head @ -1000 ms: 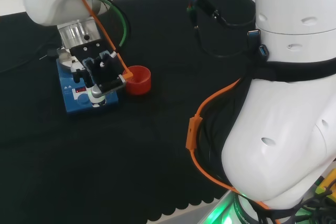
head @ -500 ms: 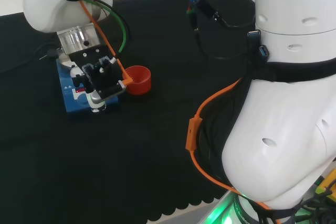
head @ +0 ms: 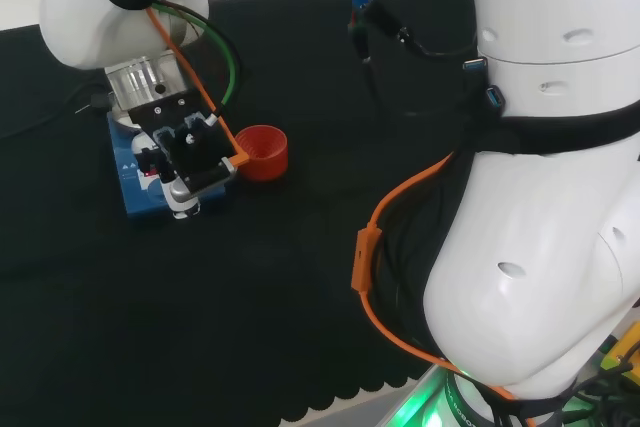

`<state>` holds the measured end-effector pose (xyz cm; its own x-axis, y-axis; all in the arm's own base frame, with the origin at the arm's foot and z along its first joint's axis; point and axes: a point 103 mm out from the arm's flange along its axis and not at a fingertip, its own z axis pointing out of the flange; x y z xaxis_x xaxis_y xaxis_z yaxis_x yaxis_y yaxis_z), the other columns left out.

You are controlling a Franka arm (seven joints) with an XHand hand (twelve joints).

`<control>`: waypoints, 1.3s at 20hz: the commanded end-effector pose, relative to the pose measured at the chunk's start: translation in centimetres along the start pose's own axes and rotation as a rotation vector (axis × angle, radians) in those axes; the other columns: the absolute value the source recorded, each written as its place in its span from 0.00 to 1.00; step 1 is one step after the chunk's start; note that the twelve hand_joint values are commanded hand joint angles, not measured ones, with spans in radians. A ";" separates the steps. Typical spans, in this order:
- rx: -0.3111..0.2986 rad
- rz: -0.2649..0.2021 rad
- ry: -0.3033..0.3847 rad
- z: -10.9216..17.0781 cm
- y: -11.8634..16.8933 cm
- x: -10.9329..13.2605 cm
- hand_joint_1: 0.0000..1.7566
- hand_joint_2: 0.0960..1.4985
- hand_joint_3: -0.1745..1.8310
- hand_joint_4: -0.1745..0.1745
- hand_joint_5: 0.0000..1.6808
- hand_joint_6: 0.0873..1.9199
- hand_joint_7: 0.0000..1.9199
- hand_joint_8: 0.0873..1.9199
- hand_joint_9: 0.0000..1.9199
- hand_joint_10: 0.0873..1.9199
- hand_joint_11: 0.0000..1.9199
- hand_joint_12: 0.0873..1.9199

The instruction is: Turn on the heater.

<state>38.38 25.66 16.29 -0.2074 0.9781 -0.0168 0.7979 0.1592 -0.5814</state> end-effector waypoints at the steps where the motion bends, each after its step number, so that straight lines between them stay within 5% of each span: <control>1: 0.027 0.011 -0.008 0.5 0.2 -0.6 0.89 0.23 0.81 0.41 0.04 0.20 0.85 0.77 0.87 0.72 0.71 0.66; 26: 0.062 0.014 -0.020 1.3 -0.9 0.2 0.89 0.23 0.81 0.41 0.04 0.20 0.86 0.78 0.87 0.74 0.73 0.67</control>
<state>36.98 25.40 15.64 -0.2070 0.9775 -0.0398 0.7645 0.1363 -0.6301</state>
